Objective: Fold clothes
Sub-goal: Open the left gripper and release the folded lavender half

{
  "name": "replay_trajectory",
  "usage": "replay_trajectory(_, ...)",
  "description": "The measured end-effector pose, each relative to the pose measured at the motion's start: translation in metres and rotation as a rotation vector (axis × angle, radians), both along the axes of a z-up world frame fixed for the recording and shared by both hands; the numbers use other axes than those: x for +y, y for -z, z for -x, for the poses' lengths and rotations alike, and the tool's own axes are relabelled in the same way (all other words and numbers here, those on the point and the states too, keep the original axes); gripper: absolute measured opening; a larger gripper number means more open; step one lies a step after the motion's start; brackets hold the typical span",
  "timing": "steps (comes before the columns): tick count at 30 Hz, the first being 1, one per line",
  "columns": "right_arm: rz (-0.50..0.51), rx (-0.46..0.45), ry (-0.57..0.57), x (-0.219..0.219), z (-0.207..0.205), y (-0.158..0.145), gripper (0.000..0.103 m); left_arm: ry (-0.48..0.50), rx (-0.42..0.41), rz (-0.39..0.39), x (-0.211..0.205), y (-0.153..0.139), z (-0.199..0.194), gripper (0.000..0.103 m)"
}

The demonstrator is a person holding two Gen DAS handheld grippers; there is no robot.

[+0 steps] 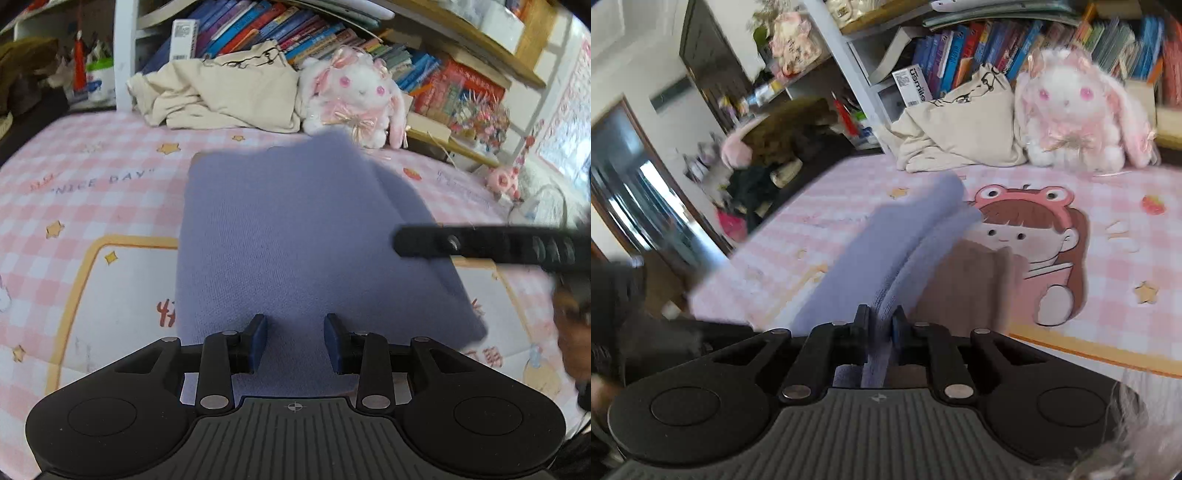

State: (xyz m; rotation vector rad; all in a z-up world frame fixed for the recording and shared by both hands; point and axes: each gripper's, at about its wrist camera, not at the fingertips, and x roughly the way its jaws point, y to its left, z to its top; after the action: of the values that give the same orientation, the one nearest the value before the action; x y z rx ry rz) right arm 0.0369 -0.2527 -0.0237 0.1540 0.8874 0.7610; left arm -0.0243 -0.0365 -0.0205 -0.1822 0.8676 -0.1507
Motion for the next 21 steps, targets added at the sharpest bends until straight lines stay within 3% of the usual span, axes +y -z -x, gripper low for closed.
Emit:
replay_trajectory(2, 0.072, 0.043, 0.03, 0.001, -0.003, 0.015, 0.012, -0.002, 0.0, 0.003, -0.001, 0.003, 0.001, 0.034)
replay_trajectory(6, 0.001, 0.14, 0.084, -0.009, -0.015, 0.025, 0.015, -0.007, -0.003, -0.015, -0.004, 0.002, 0.002, 0.035)
replay_trajectory(9, 0.044, 0.099, 0.076, -0.007, -0.007, 0.01, 0.036, -0.031, -0.024, -0.035, -0.008, -0.005, 0.007, 0.037)
replay_trajectory(10, 0.044, 0.093, 0.074, -0.009, -0.002, 0.004, 0.048, -0.047, -0.039, -0.049, -0.01, -0.01, 0.012, 0.041)
replay_trajectory(11, 0.044, 0.087, 0.072, -0.011, 0.002, -0.002, 0.059, -0.062, -0.057, -0.065, -0.012, -0.016, 0.017, 0.052)
replay_trajectory(12, 0.044, 0.083, 0.07, -0.014, 0.006, -0.007, 0.064, -0.074, -0.075, -0.079, -0.013, -0.021, 0.023, 0.061)
replay_trajectory(13, 0.044, 0.086, 0.069, -0.016, 0.01, -0.011, 0.07, -0.085, -0.094, -0.088, -0.014, -0.026, 0.029, 0.063)
replay_trajectory(18, 0.072, 0.11, 0.079, -0.029, 0.033, -0.014, 0.078, -0.153, -0.094, -0.064, -0.012, -0.036, 0.053, 0.089)
replay_trajectory(21, 0.079, 0.148, 0.097, -0.033, 0.039, -0.008, 0.08, -0.198, -0.053, -0.038, -0.01, -0.033, 0.061, 0.09)
